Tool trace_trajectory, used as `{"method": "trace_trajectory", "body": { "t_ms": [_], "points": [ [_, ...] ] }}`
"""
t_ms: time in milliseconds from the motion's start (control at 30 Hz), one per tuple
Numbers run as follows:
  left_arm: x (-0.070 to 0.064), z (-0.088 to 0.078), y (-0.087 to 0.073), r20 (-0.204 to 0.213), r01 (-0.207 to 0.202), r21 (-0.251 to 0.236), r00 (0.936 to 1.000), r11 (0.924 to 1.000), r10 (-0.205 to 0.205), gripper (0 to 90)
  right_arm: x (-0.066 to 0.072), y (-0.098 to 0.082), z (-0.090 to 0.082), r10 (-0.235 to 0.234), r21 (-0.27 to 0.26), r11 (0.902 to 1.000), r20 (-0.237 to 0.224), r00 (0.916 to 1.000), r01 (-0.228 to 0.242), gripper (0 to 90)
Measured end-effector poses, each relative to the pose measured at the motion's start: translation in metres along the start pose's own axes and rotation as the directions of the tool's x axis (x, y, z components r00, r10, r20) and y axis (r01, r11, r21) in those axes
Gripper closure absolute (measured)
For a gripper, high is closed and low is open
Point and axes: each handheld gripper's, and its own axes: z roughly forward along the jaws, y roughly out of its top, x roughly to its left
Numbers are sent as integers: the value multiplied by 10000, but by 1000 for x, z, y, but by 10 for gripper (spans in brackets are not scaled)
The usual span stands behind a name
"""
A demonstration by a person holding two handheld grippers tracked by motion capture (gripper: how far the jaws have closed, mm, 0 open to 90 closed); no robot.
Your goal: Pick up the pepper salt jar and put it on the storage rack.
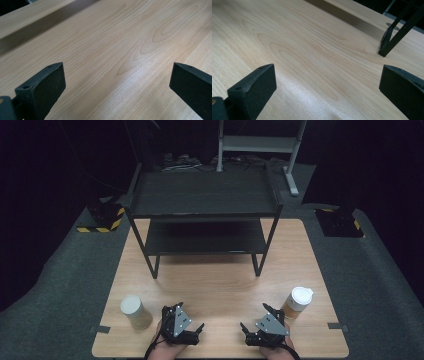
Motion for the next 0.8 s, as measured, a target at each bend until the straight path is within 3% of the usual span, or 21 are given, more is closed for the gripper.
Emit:
{"method": "trace_trajectory", "body": {
  "t_ms": [800],
  "points": [
    [6, -3, -5, 162, 274, -224, 9995, 9994, -270, 7, 3, -2, -1, -156, -75, 9998, 91, 9998, 156, 0]
  ]
}}
